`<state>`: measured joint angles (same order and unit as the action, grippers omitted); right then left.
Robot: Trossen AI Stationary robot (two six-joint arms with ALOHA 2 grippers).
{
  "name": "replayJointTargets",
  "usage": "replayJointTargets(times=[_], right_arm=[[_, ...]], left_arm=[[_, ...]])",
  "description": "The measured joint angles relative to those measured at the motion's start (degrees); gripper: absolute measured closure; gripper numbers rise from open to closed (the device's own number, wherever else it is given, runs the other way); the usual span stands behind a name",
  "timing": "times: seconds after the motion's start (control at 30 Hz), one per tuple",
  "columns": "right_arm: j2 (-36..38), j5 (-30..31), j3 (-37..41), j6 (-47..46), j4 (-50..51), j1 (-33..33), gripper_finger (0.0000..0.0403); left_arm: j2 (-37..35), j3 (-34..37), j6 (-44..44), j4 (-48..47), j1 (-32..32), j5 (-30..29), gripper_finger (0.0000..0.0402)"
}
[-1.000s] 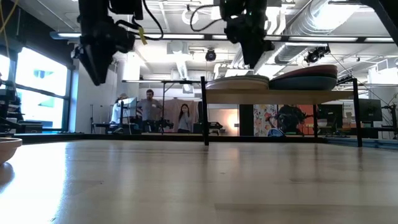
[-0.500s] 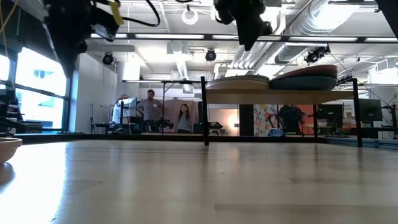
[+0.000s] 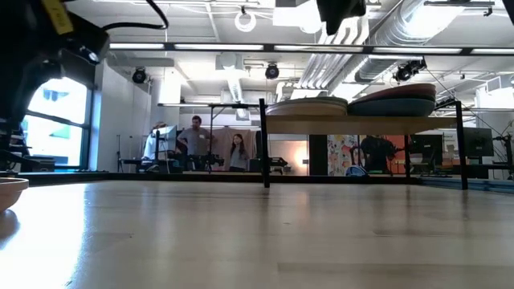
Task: Place and stack plates onto a shelf
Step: Stack the brown plate on top of the light blue plate on the shelf
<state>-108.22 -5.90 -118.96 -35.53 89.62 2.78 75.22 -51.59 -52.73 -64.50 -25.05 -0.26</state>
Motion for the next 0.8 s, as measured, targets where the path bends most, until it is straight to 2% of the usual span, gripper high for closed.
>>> replayJointTargets(times=[0.43,0.8], right_arm=[[0.0,4.6,0.0,-6.2,-0.1,8.5,0.0293],[0.0,4.8,0.0,-8.0,-0.3,9.4,0.0293]], left_arm=[[0.0,8.1,-7.3,12.1,-7.2,-0.6,0.0282],[5.5,8.7,-6.1,15.0,-10.0,0.4,0.0282]])
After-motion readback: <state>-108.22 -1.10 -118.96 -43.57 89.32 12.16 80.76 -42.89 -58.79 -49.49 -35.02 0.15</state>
